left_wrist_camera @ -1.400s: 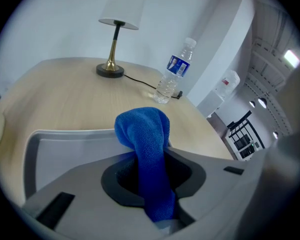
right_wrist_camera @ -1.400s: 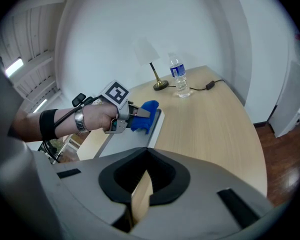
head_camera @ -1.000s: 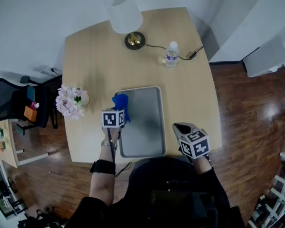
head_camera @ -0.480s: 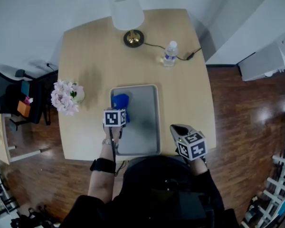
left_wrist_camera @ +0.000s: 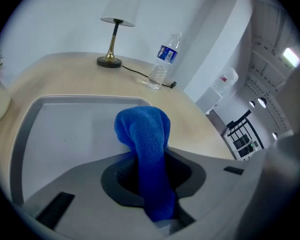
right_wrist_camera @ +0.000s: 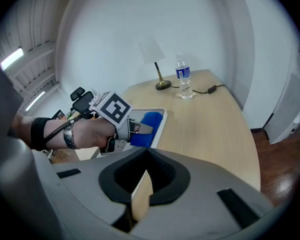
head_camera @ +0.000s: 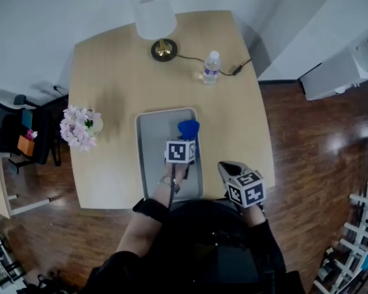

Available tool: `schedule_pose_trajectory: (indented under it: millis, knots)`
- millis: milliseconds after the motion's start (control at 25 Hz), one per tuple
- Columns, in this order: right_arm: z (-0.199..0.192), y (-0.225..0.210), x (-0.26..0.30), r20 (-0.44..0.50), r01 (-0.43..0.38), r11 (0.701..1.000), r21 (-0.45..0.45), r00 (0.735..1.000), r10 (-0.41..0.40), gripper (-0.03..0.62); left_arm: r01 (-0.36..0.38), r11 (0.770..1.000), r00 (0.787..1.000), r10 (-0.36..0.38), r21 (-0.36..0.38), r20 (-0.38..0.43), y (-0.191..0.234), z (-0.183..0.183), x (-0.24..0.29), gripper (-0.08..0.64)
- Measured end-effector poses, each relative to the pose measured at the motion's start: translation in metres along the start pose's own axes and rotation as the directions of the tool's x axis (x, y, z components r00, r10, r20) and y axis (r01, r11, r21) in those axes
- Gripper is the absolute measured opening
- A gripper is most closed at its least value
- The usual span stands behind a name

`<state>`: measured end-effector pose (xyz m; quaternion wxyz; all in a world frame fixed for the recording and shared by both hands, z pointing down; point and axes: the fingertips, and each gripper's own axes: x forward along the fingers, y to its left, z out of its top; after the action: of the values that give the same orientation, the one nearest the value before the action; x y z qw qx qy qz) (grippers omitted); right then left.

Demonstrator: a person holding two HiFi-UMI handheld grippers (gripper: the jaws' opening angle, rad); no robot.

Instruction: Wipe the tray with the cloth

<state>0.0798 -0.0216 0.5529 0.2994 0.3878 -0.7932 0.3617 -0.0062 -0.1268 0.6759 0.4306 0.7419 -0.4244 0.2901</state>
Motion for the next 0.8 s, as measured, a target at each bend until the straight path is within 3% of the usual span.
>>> schedule_pose_trajectory:
  millis: [360,560,720,800]
  knots:
    - [0.002,0.004,-0.005,0.017,0.004,1.000,-0.006,1.000,-0.004,0.006,0.005,0.999,1.000,-0.004,0.040,-0.021,0.003,-0.006,-0.012,0.100]
    - [0.005,0.016,0.002,0.006,-0.023,0.999,-0.035,1.000,0.023,0.006,-0.097,0.994,0.992,0.092,0.058,0.081,0.065,-0.008,-0.080,0.100]
    - [0.007,0.026,0.011,-0.005,-0.046,0.997,-0.054,0.999,0.046,0.006,-0.217,0.972,0.976,0.215,0.088,0.033,0.131,-0.042,-0.121,0.100]
    - [0.007,0.031,0.015,-0.013,-0.056,0.996,-0.064,0.998,0.055,0.006,-0.226,0.968,0.974,0.228,0.107,-0.008,0.148,-0.059,-0.122,0.100]
